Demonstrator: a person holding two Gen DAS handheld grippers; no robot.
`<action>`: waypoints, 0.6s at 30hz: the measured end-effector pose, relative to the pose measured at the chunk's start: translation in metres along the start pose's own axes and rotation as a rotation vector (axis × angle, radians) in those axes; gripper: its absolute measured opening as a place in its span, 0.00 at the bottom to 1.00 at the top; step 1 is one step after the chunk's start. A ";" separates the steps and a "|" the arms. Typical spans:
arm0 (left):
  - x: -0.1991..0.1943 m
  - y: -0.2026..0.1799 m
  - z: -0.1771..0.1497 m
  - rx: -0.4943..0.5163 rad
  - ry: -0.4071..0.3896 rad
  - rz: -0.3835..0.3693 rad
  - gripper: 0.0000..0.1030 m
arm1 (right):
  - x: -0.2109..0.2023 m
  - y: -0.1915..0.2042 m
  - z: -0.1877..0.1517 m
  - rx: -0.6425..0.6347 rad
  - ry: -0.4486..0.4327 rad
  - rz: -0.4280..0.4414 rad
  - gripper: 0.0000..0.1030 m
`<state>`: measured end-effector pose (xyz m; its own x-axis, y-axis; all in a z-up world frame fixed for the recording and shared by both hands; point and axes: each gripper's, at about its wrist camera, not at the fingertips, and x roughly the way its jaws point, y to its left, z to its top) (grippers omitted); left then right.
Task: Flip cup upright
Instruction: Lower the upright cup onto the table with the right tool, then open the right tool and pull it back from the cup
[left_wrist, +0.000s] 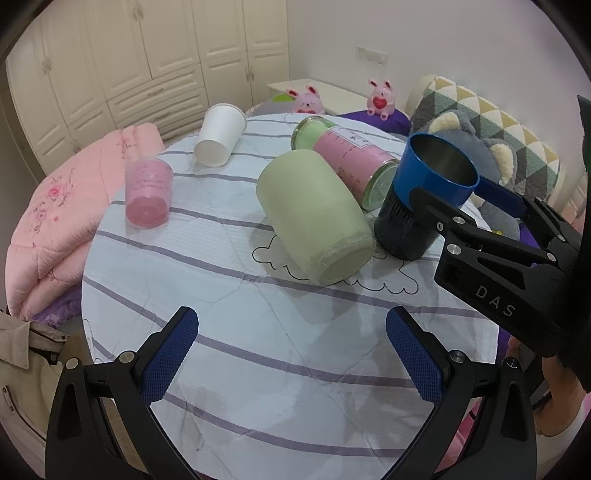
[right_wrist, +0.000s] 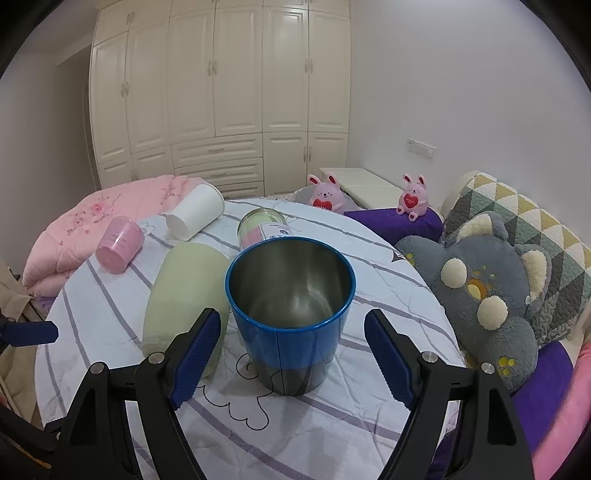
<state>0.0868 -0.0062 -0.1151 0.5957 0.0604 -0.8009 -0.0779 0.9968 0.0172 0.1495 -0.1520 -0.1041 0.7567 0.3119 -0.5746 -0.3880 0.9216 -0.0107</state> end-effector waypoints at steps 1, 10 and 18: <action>-0.001 0.000 0.000 0.000 -0.003 0.000 1.00 | -0.001 0.000 0.000 0.001 -0.002 -0.001 0.79; -0.017 -0.004 -0.004 0.004 -0.035 0.000 1.00 | -0.026 -0.001 0.004 0.019 -0.010 0.001 0.79; -0.044 -0.008 -0.008 0.011 -0.106 -0.020 1.00 | -0.064 -0.007 0.009 0.073 -0.001 0.019 0.79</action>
<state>0.0546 -0.0175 -0.0847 0.6785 0.0447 -0.7332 -0.0567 0.9984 0.0084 0.1078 -0.1761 -0.0600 0.7503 0.3298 -0.5730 -0.3629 0.9299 0.0600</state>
